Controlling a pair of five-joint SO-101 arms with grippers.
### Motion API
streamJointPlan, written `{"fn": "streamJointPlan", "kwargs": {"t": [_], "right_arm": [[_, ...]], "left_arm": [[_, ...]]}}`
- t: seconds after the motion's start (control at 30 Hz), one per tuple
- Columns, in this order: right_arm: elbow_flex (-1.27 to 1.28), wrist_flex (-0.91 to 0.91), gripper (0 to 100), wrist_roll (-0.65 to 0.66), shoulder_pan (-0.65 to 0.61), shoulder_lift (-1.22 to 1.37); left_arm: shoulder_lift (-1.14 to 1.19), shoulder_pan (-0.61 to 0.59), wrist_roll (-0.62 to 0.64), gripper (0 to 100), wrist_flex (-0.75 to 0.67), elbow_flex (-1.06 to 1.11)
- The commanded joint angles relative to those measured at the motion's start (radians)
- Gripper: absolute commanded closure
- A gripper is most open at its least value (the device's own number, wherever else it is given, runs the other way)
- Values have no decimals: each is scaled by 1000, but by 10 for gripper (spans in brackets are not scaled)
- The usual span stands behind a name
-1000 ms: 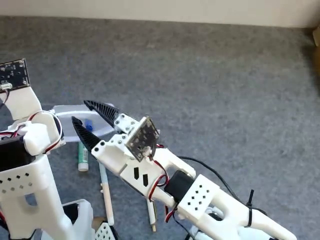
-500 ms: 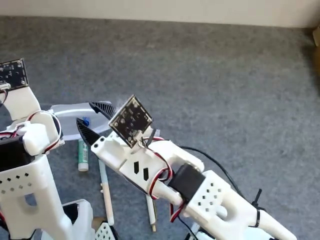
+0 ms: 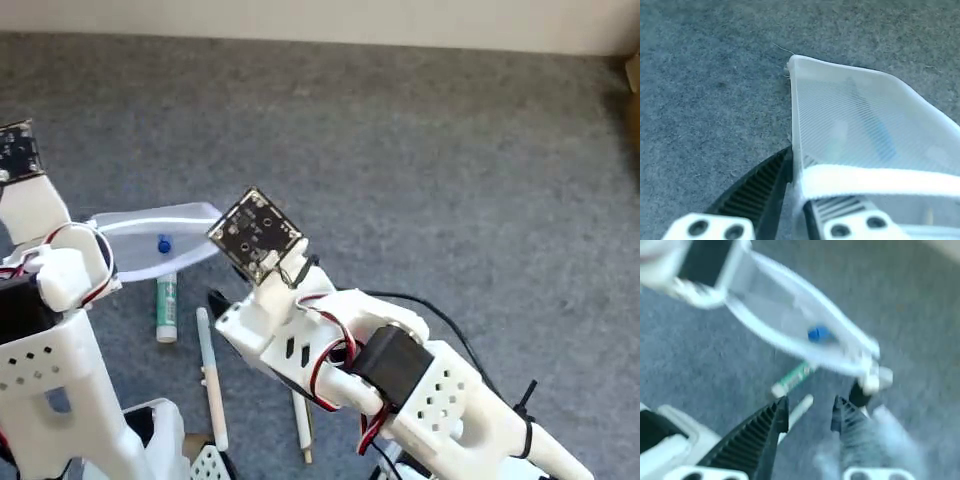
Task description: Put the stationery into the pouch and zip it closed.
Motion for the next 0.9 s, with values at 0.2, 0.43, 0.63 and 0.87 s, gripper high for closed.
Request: {"fn": "streamJointPlan", "kwargs": {"t": [0.2,0.43,0.63,0.87], "right_arm": [[-41,240,864,-175,62,-35],[143,199,864,-203,179,-35],[305,79,864,-407,191,-33],[372,13,864,-413,163,-30]], "left_arm": [[2,-21,6,993,-17,-15],[2,-21,6,993,-17,-15],[2,-21,6,993,-17,-15],[2,-21,6,993,-21,-4]]}}
